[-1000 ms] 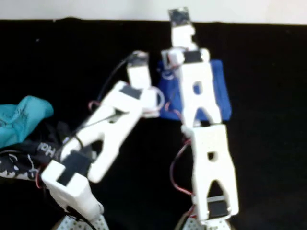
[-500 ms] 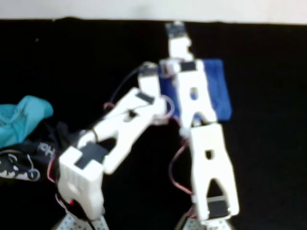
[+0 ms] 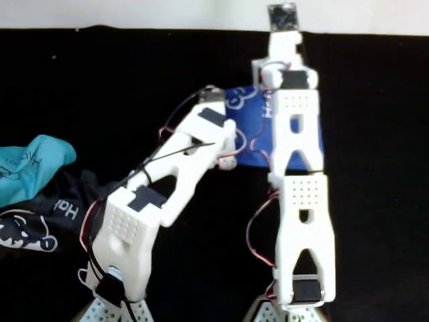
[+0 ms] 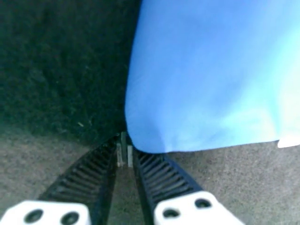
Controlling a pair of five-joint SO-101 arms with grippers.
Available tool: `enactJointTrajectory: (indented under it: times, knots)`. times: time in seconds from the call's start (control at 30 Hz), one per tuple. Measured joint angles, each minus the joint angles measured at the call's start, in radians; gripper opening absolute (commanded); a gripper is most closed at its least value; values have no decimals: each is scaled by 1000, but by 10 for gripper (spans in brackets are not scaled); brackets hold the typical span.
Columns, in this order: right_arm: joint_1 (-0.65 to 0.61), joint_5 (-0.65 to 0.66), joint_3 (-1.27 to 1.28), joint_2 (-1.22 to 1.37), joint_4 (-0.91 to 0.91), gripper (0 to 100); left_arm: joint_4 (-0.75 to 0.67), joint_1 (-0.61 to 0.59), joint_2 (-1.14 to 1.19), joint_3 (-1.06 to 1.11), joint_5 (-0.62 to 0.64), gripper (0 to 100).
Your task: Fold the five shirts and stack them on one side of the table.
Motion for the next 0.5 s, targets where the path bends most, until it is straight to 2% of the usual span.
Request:
enactJointTrajectory:
  times: [0.2, 0.37, 0.5]
  knots:
    - [87, 0, 0, -8, 164, 149, 26, -25, -198, 138, -3, 8]
    - [141, 0, 0, -8, 341, 154, 26, -109, -457, 288, -3, 8]
    - [155, 0, 0, -8, 440, 255, 12, -215, -657, 377, -92, 8]
